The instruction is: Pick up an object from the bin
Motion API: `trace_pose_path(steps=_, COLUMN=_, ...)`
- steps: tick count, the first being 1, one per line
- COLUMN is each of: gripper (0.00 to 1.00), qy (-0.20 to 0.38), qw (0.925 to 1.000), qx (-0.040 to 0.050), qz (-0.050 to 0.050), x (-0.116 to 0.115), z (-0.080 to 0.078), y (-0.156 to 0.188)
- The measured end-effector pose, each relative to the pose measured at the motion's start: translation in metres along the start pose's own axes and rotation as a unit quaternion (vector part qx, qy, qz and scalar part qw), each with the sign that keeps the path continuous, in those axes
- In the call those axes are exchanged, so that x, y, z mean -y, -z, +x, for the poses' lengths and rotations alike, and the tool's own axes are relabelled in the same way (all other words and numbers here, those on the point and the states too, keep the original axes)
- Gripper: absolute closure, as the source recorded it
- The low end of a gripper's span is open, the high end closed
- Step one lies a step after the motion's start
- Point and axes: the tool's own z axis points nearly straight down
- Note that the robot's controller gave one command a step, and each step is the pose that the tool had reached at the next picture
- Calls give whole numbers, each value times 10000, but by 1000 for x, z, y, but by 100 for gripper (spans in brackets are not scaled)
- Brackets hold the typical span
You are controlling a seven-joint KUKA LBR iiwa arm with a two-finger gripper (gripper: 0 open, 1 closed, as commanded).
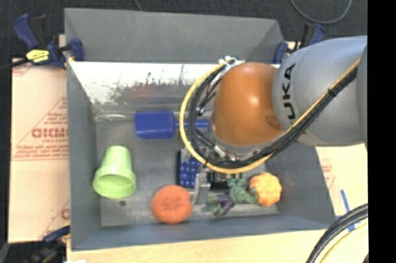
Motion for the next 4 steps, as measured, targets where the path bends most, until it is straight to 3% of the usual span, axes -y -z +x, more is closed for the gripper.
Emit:
trace_pose_path(steps=1, gripper=0, qy=-22, qw=10000, qx=36, qz=-3, x=0, z=-2, y=3)
trace_pose_path(steps=2, gripper=0, qy=-1460, qw=9893, qx=43, qz=-9, x=68, z=-32, y=-85)
trace_pose_path(steps=3, gripper=0, qy=-616, qw=9981, qx=65, qz=-3, x=52, z=-56, y=-93)
trace_pose_path(steps=4, gripper=0, qy=-1542, qw=9880, qx=49, qz=-19, x=71, z=-40, y=-93)
